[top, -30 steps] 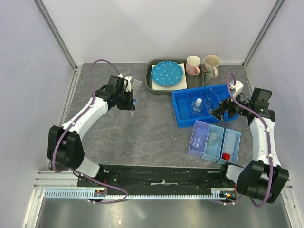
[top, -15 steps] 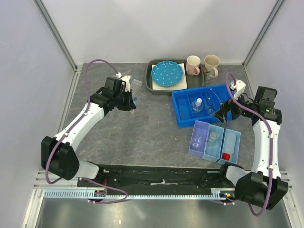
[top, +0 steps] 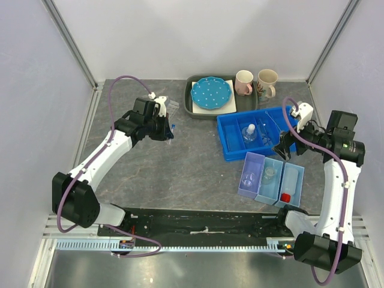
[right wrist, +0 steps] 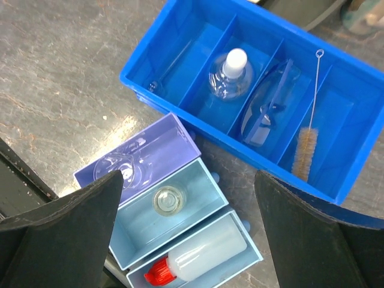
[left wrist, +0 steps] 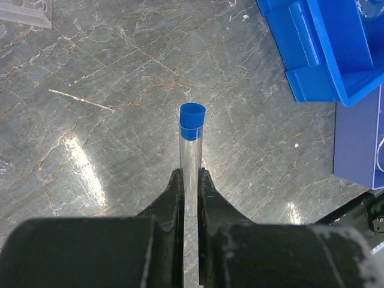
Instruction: Organize the chemistry lab equipment
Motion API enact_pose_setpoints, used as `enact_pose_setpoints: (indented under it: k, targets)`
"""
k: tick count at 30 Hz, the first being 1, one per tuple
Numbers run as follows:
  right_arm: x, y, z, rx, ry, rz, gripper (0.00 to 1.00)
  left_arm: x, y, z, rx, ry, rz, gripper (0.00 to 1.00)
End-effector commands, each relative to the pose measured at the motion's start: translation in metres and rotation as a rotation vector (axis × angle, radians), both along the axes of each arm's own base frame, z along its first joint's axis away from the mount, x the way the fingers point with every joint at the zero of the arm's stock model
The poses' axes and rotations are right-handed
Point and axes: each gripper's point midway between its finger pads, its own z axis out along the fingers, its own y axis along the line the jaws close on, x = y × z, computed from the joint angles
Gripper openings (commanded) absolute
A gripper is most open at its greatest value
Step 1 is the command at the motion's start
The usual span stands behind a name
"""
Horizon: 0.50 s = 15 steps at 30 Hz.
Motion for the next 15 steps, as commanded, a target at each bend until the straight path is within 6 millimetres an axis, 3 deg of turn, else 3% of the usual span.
enact_pose_setpoints:
  k: [1,15]
  targets:
    - [-0.007,0.013,0.03,0.062,-0.043,0.032,0.98,0.001,-0.006,0.023,-0.023,-0.101,-0.042,0.02]
    - [-0.024,0.011,0.039,0.038,-0.057,0.013,0.98,-0.006,-0.012,0.035,-0.018,-0.152,-0.078,0.02]
